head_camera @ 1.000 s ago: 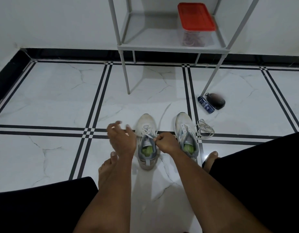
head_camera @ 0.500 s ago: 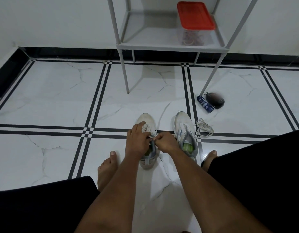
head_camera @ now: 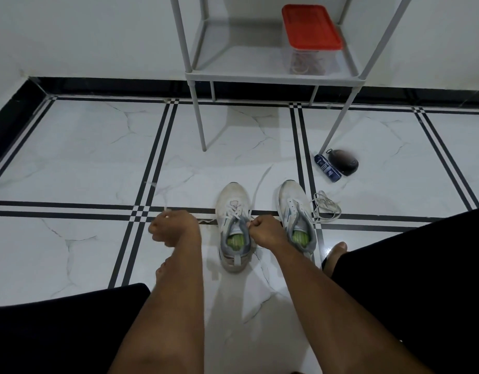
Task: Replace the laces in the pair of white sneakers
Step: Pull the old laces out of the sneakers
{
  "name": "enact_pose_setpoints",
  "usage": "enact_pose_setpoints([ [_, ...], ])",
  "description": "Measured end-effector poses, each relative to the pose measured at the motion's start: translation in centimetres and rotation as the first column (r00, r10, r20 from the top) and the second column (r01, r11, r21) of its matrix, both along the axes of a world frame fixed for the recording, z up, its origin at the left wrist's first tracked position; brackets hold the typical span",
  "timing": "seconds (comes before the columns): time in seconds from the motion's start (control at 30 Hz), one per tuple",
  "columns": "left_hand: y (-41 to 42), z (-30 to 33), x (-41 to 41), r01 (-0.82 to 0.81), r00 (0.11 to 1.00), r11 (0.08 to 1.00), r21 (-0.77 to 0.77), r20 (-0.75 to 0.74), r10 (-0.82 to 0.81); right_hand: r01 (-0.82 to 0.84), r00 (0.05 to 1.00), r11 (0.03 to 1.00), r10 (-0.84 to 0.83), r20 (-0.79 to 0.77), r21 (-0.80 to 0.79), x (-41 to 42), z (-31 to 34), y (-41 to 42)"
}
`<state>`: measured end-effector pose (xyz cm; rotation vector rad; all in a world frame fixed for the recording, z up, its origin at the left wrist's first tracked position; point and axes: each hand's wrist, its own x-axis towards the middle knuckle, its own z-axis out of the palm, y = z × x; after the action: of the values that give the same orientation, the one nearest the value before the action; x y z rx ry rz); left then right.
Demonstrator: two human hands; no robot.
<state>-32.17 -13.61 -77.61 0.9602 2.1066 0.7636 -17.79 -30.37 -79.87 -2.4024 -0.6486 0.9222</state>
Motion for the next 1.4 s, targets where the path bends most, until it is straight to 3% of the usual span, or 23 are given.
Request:
enact_pose_setpoints([
  [0.07, -0.2, -0.3, -0.7, 0.065, 0.993, 0.998, 0.000, -0.102, -0.065, 0.002, 1.000, 1.000, -0.002, -0.006, 0.010, 0.1, -0.1, -0.1],
  [0.17, -3.0, -1.2, -1.0, 0.381, 0.924, 0.884, 0.270, -0.136, -0.357, 0.019, 0.998, 0.998, -0.015, -0.053, 0.066, -0.2, 0.1, 0.3],
  [0.27, -5.8, -2.3, -0.2, 0.729, 0.680, 0.614, 0.302, -0.216, -0.701, 0.009, 0.999, 0.996, -0.006, -0.041, 0.089, -0.6, 0.0, 0.7],
  [0.33, -6.5, -2.9, 0.3, 0.875, 0.481, 0.429, 0.224, -0.300, -0.824, -0.006, 1.000, 0.996, 0.007, -0.010, 0.094, -0.9, 0.3, 0.8],
  [0.37, -6.7, -3.4, 0.4, 0.897, 0.440, 0.392, 0.203, -0.319, -0.840, -0.006, 1.000, 0.995, 0.006, 0.001, 0.097, -1.0, 0.3, 0.7],
  [0.4, -6.7, -3.8, 0.6, 0.882, 0.469, 0.421, 0.213, -0.294, -0.833, 0.000, 1.000, 0.995, -0.001, 0.014, 0.096, -1.1, 0.3, 0.6],
  [0.5, -6.9, -3.9, 0.2, 0.645, 0.755, 0.748, 0.157, 0.023, -0.656, 0.049, 0.999, 0.995, -0.050, 0.011, 0.091, -1.4, -0.2, 0.2],
  [0.57, -7.0, -3.5, -0.1, 0.634, 0.766, 0.765, 0.111, 0.040, -0.641, 0.069, 0.998, 0.994, -0.069, -0.004, 0.080, -1.5, -0.5, 0.1],
  [0.6, -7.1, -3.4, -0.1, 0.704, 0.707, 0.698, 0.134, -0.043, -0.705, 0.070, 0.998, 0.995, -0.069, -0.011, 0.071, -1.5, -0.6, 0.1],
  [0.67, -7.3, -3.1, 0.3, 0.865, 0.502, 0.485, 0.131, -0.240, -0.831, 0.074, 0.997, 0.995, -0.072, -0.024, 0.072, -1.4, -0.5, 0.3],
  [0.77, -7.7, -2.6, 1.4, 0.974, 0.227, 0.208, 0.092, -0.457, -0.860, 0.057, 0.998, 0.994, -0.057, -0.003, 0.092, -1.1, -0.3, 0.1],
  [0.9, -7.5, -3.0, 2.0, 0.990, 0.123, 0.141, 0.006, -0.536, -0.836, -0.042, 0.992, 0.989, 0.024, 0.126, 0.139, -1.2, -0.3, -0.6],
  [0.93, -7.4, -3.0, 2.0, 0.988, 0.140, 0.157, 0.010, -0.513, -0.847, -0.051, 0.989, 0.989, 0.030, 0.146, 0.142, -1.3, -0.3, -0.7],
  [0.97, -7.4, -2.6, 2.0, 0.972, 0.228, 0.230, 0.052, -0.456, -0.860, -0.058, 0.986, 0.989, 0.036, 0.163, 0.136, -1.2, -0.3, -0.7],
  [1.03, -6.9, -2.8, 2.3, 0.800, 0.600, 0.582, 0.146, -0.195, -0.776, -0.051, 0.984, 0.993, 0.031, 0.177, 0.111, -1.0, -0.4, -0.6],
  [1.07, -6.4, -2.7, 2.3, 0.598, 0.796, 0.791, 0.130, 0.013, -0.605, -0.040, 0.985, 0.993, 0.021, 0.173, 0.107, -0.9, -0.3, -0.7],
  [1.1, -5.8, -3.0, 2.1, 0.409, 0.892, 0.909, 0.085, 0.173, -0.418, -0.032, 0.986, 0.994, 0.014, 0.168, 0.107, -0.7, -0.4, -0.6],
  [1.13, -5.4, -3.3, 1.7, 0.287, 0.924, 0.957, 0.036, 0.251, -0.287, -0.028, 0.986, 0.994, 0.010, 0.165, 0.103, -0.7, -0.4, -0.7],
  [1.17, -5.5, -2.8, 1.4, 0.296, 0.937, 0.955, 0.035, 0.184, -0.297, -0.029, 0.986, 0.995, 0.012, 0.166, 0.098, -0.7, -0.5, -0.6],
  [1.2, -5.6, -2.3, 1.3, 0.423, 0.903, 0.901, 0.095, 0.041, -0.428, -0.031, 0.986, 0.995, 0.016, 0.165, 0.092, -0.6, -0.5, -0.6],
  [1.27, -6.1, -2.3, 0.5, 0.783, 0.622, 0.581, 0.220, -0.271, -0.735, -0.039, 0.987, 0.995, 0.024, 0.157, 0.091, -0.7, -0.4, -0.5],
  [1.33, -6.3, -2.6, 0.6, 0.959, 0.283, 0.227, 0.170, -0.506, -0.815, -0.038, 0.988, 0.996, 0.025, 0.151, 0.085, -0.7, -0.3, -0.4],
  [1.4, -6.2, -3.3, 1.2, 0.997, 0.073, 0.047, 0.058, -0.643, -0.763, -0.039, 0.989, 0.996, 0.028, 0.146, 0.077, -0.8, -0.1, -0.2],
])
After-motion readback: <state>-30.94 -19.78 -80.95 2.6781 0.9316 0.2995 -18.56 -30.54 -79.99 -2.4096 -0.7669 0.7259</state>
